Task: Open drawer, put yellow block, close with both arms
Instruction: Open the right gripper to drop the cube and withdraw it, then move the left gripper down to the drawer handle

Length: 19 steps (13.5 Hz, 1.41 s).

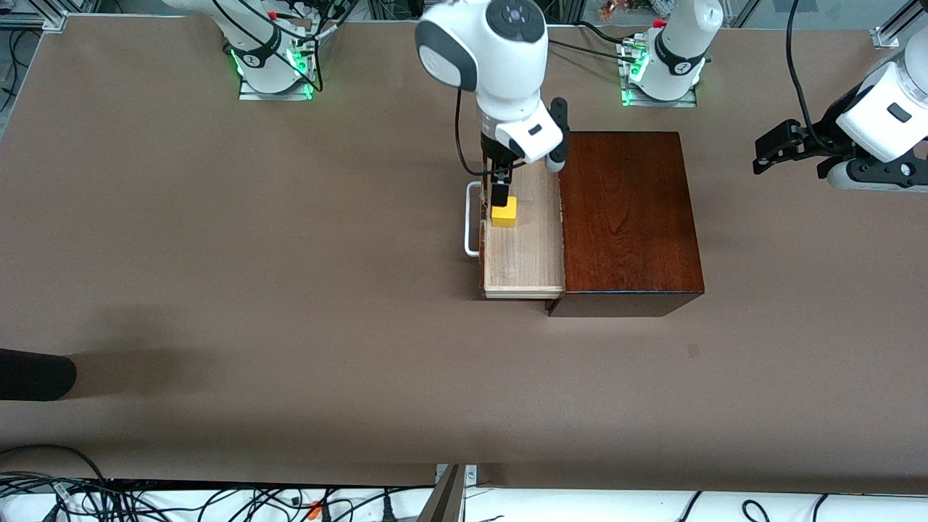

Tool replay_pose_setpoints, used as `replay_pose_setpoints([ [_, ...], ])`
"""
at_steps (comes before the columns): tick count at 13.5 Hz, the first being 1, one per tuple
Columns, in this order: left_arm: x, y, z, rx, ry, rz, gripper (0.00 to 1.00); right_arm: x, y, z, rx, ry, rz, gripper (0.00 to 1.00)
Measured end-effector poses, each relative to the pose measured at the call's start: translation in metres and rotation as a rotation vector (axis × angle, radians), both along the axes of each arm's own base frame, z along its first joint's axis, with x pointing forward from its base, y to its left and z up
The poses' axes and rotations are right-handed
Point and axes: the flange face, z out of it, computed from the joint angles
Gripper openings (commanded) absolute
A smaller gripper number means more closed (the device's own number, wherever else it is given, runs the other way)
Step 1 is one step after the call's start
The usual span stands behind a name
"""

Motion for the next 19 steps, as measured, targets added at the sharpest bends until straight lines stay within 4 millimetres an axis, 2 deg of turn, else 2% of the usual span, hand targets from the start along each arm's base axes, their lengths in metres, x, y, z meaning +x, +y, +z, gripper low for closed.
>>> replay_pose_setpoints([
  [2,0.000,0.000,0.000,0.000,0.000,0.000,1.00,0.026,-0.035,0.043,0.036,-0.028,-0.060,1.00],
  [4,0.000,0.000,0.000,0.000,0.001,0.000,1.00,0.065,-0.087,0.079,0.102,-0.028,-0.152,1.00],
  [6,0.001,0.000,-0.002,0.000,0.004,0.000,1.00,0.098,-0.145,0.105,0.147,0.004,-0.241,1.00],
  [9,0.001,-0.004,-0.002,0.000,0.004,-0.008,1.00,0.109,-0.219,0.138,0.112,0.088,-0.345,1.00],
  [11,-0.001,-0.019,-0.002,0.000,0.003,-0.038,1.00,0.110,-0.268,0.163,0.108,0.108,-0.425,1.00],
  [13,-0.003,-0.053,0.001,-0.005,-0.013,-0.105,1.00,0.108,-0.321,0.176,0.118,0.132,-0.538,1.00],
  [14,-0.005,-0.081,0.007,-0.011,-0.029,-0.161,1.00,0.105,-0.352,0.179,0.118,0.151,-0.602,1.00],
  [16,-0.017,-0.151,0.018,-0.032,-0.056,-0.295,1.00,0.094,-0.414,0.181,0.124,0.186,-0.733,1.00],
  [17,-0.025,-0.186,0.019,-0.044,-0.059,-0.363,1.00,0.088,-0.442,0.177,0.125,0.205,-0.810,1.00],
  [19,-0.042,-0.242,0.012,-0.064,-0.045,-0.471,1.00,0.080,-0.489,0.167,0.124,0.239,-0.939,1.00],
])
